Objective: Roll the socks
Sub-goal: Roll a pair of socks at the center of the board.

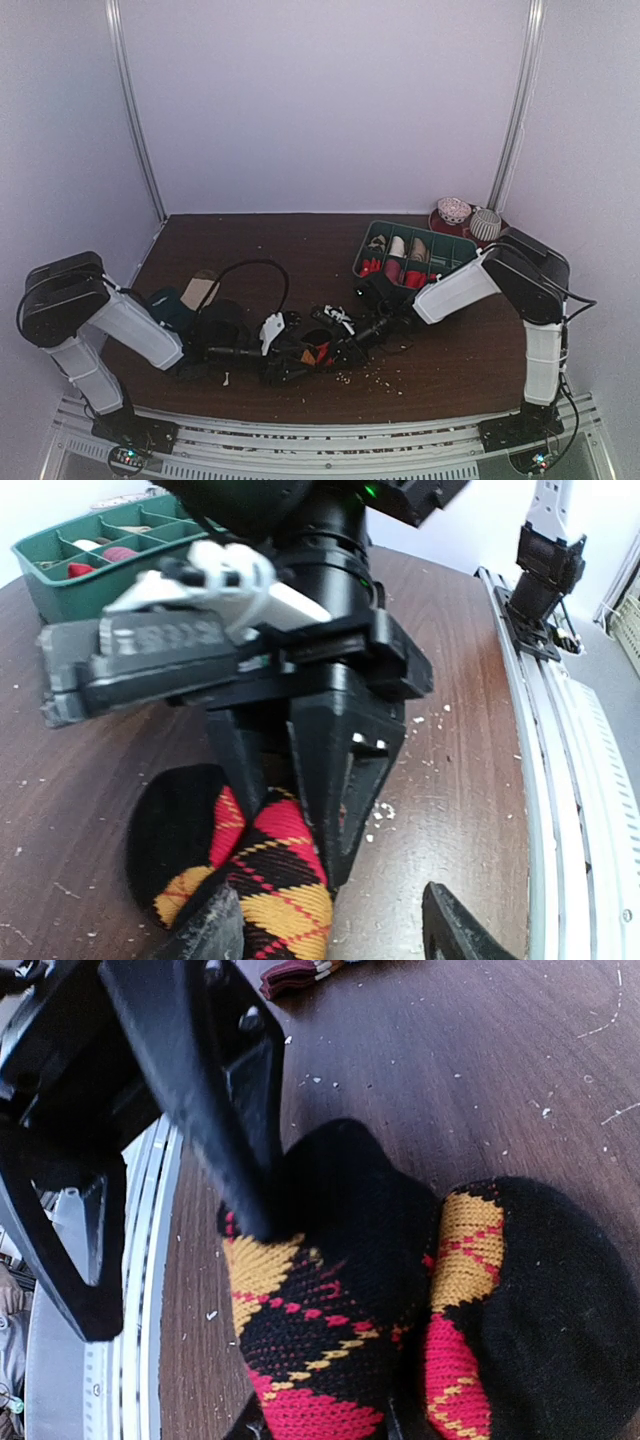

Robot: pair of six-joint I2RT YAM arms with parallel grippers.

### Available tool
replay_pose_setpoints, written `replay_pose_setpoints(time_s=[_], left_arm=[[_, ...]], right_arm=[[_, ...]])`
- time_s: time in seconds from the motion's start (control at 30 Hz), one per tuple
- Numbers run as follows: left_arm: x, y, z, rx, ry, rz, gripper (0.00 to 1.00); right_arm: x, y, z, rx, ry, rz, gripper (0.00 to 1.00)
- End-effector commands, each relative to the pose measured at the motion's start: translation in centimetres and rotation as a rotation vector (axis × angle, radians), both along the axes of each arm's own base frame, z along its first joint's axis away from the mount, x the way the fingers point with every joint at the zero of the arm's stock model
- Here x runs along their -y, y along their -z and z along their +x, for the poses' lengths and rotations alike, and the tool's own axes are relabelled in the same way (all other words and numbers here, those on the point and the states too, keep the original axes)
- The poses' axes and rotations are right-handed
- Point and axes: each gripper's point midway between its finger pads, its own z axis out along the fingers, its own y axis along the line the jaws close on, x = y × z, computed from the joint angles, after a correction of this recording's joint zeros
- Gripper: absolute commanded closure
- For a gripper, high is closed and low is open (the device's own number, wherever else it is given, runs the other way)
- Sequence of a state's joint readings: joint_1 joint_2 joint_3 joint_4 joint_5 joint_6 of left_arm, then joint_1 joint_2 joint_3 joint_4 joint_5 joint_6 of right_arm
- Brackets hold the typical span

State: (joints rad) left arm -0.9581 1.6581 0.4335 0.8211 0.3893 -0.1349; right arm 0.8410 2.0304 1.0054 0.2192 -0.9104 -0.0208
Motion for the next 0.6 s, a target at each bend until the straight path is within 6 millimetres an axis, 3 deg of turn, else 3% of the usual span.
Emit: replay_pose_setpoints(time_s=[0.0,0.37,0.57], left_arm=[[0.7,0.1,-0.1,0.035,0.022,-0.019,0.41],[0.7,5.4,0.2,-0.015,0.011,0.107,0.45],[0.3,7.6,-1.0,-0.089,0.050,0.161,0.79]], right_arm=[[6.2,8.6,-3.8,-0.204,0.053,-0.378,0.74],[6.4,8.8,-4.0,-0.199,0.042,-0.382,0.74],[6.3,8.5,-4.1,-0.197,0.024,-0.375,0.74]])
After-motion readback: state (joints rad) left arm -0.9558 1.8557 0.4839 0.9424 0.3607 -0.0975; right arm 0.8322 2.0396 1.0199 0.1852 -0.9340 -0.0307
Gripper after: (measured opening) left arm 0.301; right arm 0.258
